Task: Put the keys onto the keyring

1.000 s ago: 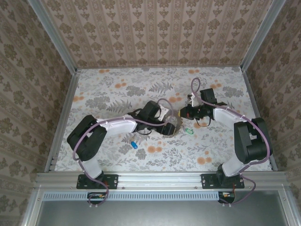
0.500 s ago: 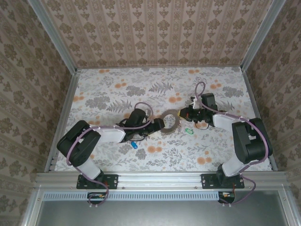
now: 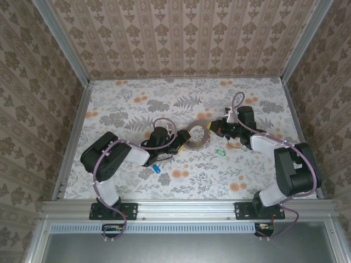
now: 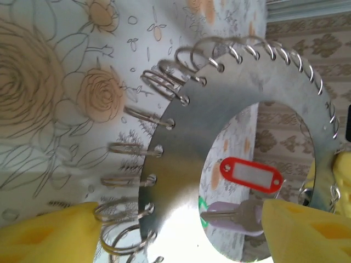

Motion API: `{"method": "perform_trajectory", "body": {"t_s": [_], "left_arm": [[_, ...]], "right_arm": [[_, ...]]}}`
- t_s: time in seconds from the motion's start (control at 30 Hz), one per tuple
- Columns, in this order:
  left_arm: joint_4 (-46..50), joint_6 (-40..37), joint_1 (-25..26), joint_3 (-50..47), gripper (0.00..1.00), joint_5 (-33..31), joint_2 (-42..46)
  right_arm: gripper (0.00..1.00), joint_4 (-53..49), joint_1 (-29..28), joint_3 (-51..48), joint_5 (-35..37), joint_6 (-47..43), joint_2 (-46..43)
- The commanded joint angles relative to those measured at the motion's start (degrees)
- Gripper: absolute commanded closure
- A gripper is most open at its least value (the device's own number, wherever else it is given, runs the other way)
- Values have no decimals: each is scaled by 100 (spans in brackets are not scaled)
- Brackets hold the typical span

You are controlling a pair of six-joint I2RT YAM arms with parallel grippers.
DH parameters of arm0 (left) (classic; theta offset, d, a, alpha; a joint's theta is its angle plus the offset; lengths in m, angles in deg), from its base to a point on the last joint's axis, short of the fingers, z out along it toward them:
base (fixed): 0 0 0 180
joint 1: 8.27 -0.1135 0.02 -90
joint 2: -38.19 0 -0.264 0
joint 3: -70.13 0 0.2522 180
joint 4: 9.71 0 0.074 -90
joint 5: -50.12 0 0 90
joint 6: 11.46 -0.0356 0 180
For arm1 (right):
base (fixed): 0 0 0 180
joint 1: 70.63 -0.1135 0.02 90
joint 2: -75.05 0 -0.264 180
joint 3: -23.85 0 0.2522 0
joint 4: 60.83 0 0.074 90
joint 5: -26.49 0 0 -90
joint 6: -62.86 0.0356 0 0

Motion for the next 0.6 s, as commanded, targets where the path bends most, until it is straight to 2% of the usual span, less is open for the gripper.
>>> {"method": "perform_trajectory", "body": {"t_s": [0.0, 0.27, 0.57], "left_arm": [[-1283, 443, -8, 8, 26, -132, -420], [-1905, 547, -10, 42, 39, -202, -611], [-2071, 289, -71, 61, 65, -265, -258]], "right_arm": [[100, 420, 32, -79, -170, 298, -212], [100, 560, 32, -114, -173, 414, -236], [99, 657, 41, -98, -184, 515, -332]]}}
